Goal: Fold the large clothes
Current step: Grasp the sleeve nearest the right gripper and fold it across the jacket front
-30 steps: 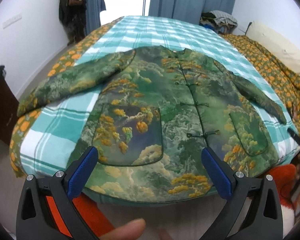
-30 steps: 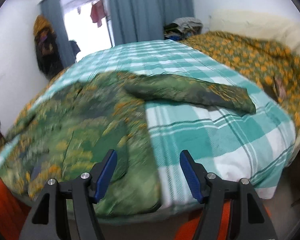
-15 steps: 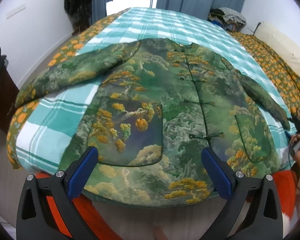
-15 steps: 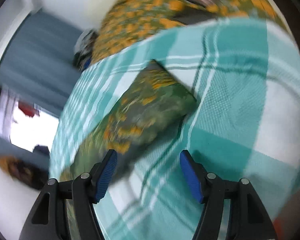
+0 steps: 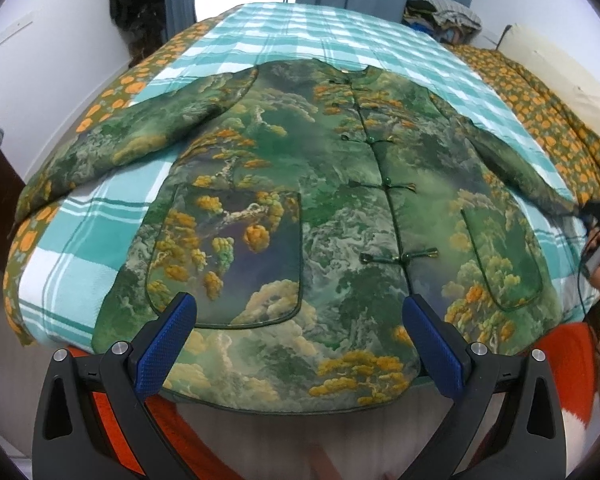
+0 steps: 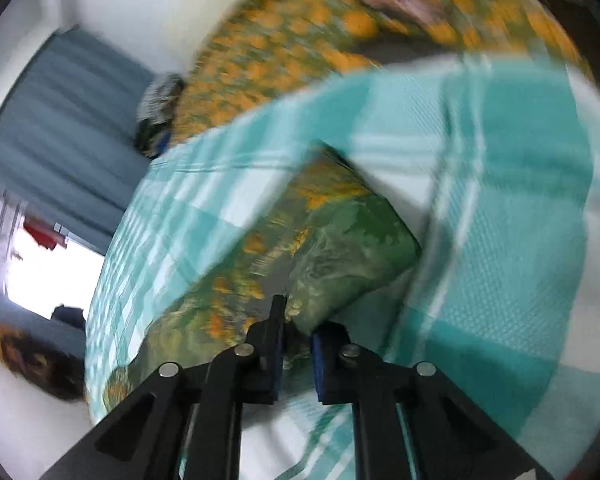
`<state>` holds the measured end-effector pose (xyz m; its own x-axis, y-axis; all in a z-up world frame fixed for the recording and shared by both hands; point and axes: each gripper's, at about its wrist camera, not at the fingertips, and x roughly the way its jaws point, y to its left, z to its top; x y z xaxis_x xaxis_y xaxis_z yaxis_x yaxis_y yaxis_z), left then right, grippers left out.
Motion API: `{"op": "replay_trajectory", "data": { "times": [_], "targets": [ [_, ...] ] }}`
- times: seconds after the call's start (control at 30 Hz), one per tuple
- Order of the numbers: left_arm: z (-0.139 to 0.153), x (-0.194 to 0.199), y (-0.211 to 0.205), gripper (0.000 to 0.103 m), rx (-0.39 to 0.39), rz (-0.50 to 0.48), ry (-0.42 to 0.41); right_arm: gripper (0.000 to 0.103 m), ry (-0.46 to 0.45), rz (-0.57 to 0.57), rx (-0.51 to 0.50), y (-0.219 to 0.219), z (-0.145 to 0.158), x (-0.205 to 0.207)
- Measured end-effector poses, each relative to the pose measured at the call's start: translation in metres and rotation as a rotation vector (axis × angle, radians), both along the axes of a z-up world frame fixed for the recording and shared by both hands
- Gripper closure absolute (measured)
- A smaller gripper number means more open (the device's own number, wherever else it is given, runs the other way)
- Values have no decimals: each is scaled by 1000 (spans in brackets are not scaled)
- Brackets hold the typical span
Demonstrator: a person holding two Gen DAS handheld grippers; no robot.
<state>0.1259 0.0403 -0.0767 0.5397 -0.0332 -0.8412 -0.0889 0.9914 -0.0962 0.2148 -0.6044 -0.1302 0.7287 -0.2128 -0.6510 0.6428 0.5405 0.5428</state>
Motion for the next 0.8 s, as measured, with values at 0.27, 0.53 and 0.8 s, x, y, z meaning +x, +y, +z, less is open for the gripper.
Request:
{"op": "replay_trajectory", "data": {
  "times": [0.27, 0.53, 0.8],
  "targets": [
    [2, -5, 2, 1, -39, 15, -16, 93, -152, 413, -379, 146, 128, 26],
    [8, -22, 13, 1, -36, 40, -39, 94, -158, 797, -611, 328, 133, 37],
    [0, -29, 25, 1, -32, 66, -23, 91, 61, 997, -594, 419, 19, 23]
  ]
}}
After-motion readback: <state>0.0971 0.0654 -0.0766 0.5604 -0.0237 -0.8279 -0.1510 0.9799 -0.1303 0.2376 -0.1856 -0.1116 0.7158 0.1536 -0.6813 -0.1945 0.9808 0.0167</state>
